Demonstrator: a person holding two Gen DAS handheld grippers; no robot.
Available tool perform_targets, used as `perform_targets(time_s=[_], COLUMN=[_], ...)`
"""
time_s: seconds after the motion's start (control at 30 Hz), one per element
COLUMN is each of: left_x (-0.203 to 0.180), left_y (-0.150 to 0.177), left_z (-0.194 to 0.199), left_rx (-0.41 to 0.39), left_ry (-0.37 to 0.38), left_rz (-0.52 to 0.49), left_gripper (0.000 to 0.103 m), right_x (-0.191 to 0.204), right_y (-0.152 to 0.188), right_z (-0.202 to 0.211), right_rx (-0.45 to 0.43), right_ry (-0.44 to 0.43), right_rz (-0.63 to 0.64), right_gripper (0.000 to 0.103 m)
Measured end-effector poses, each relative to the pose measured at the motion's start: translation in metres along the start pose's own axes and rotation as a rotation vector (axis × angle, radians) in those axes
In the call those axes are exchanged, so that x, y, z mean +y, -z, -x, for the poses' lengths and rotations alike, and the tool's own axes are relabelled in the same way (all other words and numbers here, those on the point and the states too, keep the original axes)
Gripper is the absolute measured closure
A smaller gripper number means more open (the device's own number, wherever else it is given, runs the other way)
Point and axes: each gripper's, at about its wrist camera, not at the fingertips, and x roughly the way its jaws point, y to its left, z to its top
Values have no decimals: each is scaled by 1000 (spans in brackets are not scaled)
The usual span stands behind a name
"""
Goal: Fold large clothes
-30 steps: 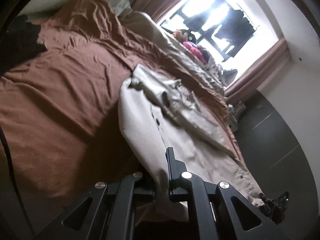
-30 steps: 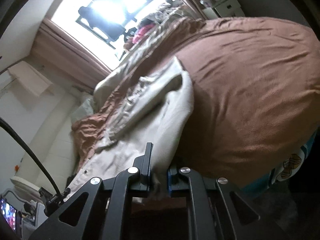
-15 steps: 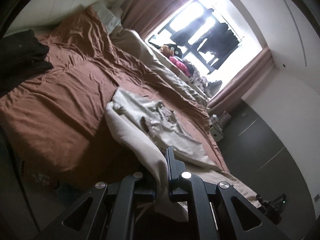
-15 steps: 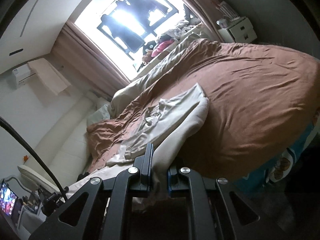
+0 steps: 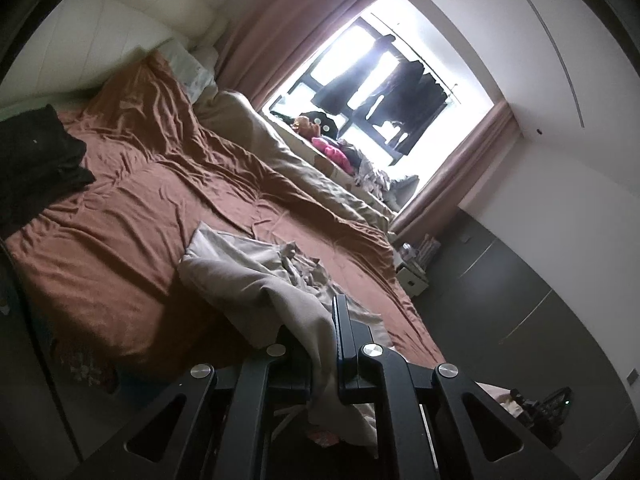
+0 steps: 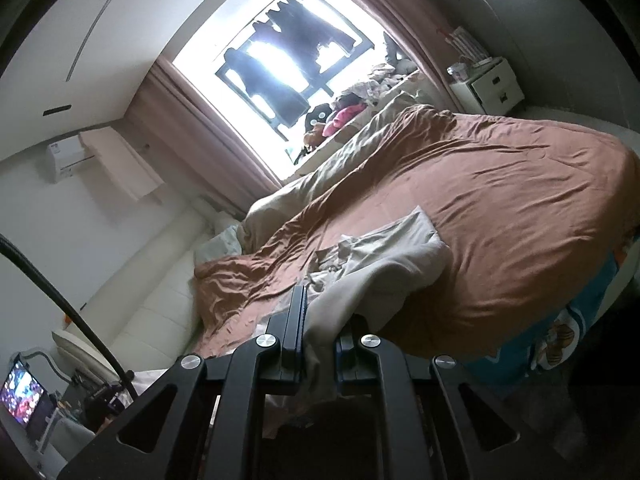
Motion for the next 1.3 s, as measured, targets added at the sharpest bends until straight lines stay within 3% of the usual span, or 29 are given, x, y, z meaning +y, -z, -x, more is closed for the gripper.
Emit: perform_targets(time_s=[0.43, 0.83, 1.07, 1.3], left_x=[13, 41, 80, 122], left_y=[-42, -107, -115, -99], left_z=[-67, -186, -261, -316], left_rx=[-3, 47, 108, 183], left_ry=[-60, -138, -198, -253], left_rz=[15, -6, 19, 51], left_gripper=[95, 95, 94, 94], right_x=[-1, 8, 3, -2], right_y=[-45, -107, -117, -120], right_z=[-68, -187, -258, -321], right_rx=[-27, -27, 6, 61], right_ry=[8, 55, 112, 173], right_rz=[-7, 6, -8, -34], right_gripper=[95, 94, 93, 92])
